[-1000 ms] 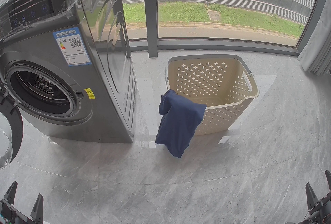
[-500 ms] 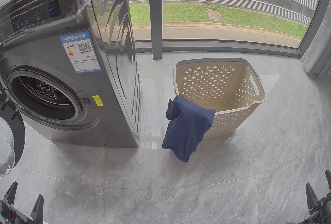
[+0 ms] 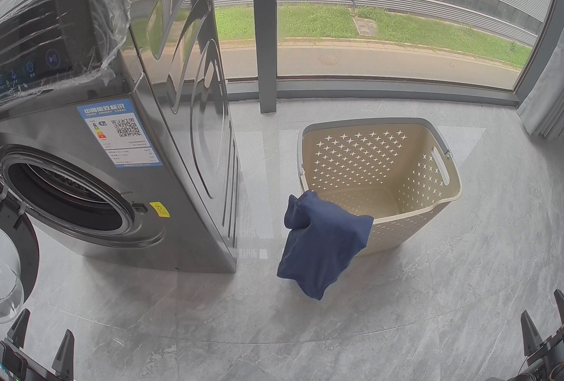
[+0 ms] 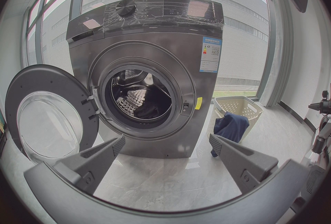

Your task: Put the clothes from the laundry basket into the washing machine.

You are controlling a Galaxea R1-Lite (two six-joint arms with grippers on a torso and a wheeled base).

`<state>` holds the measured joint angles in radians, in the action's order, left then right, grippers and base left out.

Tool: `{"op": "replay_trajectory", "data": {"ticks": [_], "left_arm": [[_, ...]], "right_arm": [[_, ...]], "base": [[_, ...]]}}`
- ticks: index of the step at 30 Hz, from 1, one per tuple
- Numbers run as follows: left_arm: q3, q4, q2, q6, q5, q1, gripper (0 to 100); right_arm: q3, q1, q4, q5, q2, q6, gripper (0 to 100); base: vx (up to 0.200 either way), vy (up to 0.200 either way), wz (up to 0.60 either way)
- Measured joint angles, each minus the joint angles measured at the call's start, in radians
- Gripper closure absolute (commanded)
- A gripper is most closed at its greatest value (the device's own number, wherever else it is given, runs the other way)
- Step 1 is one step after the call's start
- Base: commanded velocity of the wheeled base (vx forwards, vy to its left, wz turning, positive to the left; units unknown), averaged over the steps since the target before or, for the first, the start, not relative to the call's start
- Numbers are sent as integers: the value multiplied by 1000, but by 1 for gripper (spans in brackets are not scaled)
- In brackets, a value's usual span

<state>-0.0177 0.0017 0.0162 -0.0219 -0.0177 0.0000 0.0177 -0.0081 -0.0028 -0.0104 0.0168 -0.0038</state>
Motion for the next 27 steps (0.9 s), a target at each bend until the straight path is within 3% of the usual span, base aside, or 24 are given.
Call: {"op": "replay_trajectory", "data": {"ticks": [17, 20, 27], "left_arm": [[0, 0, 0, -12, -1, 0, 0], [0, 0, 0, -12, -1, 0, 0], [0, 0, 0, -12, -2, 0, 0]], "right_arm": [[1, 0, -28, -17, 0, 4, 0], [42, 1, -53, -19, 7, 7, 0], [130, 52, -106, -52, 158, 80, 0]], "base": [[0, 0, 0], [0, 0, 0], [0, 0, 0]]}}
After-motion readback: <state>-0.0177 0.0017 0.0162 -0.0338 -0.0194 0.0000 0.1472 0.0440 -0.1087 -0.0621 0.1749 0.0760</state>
